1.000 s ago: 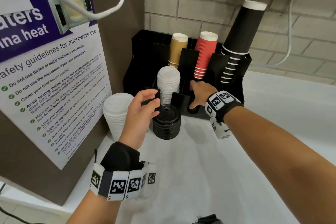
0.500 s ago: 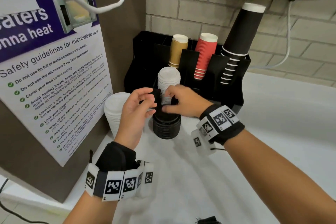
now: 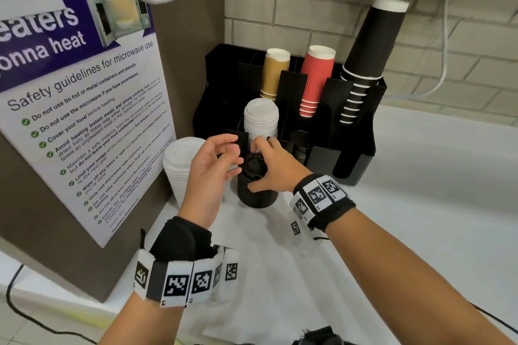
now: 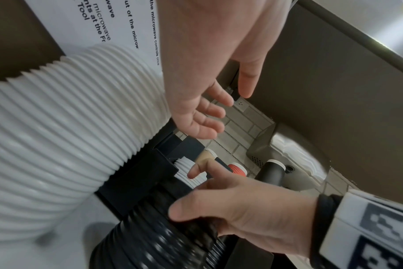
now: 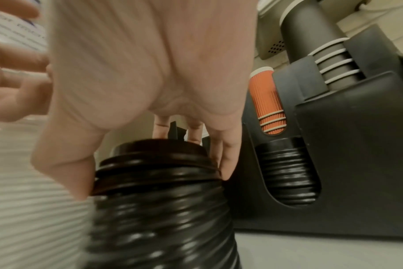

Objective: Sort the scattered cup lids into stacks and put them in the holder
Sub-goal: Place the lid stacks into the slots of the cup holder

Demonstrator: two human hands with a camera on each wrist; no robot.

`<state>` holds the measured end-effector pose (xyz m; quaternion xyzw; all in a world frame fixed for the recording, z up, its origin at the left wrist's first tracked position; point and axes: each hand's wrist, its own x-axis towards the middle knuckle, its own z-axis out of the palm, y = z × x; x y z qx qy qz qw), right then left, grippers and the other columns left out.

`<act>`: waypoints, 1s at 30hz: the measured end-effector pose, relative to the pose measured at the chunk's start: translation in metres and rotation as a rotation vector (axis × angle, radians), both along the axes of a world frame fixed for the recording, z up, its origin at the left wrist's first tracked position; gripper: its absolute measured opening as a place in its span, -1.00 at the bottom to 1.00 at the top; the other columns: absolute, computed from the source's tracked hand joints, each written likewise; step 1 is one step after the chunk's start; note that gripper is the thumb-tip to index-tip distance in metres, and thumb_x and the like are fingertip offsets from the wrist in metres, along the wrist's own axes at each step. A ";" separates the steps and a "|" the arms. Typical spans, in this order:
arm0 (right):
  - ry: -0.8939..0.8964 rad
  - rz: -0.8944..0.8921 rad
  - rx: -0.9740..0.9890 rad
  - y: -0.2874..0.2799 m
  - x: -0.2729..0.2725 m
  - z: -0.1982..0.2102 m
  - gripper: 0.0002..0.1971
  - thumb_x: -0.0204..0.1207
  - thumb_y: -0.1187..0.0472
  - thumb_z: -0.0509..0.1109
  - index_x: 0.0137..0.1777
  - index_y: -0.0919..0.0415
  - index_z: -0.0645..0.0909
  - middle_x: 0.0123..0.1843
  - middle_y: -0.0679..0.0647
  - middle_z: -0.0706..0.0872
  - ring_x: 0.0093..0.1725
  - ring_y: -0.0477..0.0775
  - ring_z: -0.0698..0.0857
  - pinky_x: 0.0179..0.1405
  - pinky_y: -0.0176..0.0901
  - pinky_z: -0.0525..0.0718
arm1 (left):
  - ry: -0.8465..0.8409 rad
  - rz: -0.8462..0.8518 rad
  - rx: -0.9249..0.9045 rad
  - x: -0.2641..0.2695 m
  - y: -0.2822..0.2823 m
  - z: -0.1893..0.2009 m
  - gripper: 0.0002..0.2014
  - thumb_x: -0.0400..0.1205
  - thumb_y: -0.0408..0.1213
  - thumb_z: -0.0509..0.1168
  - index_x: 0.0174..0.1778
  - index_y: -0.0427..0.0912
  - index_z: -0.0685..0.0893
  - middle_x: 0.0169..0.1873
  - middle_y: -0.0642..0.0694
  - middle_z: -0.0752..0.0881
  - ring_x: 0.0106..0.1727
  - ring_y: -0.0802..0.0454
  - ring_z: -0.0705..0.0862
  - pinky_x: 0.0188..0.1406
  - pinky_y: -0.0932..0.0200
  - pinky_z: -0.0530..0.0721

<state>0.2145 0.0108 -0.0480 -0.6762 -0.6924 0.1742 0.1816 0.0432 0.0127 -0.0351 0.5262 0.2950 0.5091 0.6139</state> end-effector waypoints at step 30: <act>0.961 -0.004 0.047 -0.078 0.015 0.051 -0.39 0.32 0.20 0.61 0.37 -0.12 0.56 0.20 0.16 0.72 0.13 0.16 0.77 0.03 0.00 0.76 | 0.120 -0.313 0.205 0.018 -0.010 -0.003 -0.12 0.21 -0.10 0.66 0.44 0.47 0.47 0.38 0.24 0.61 0.36 0.15 0.65 0.20 0.30 0.65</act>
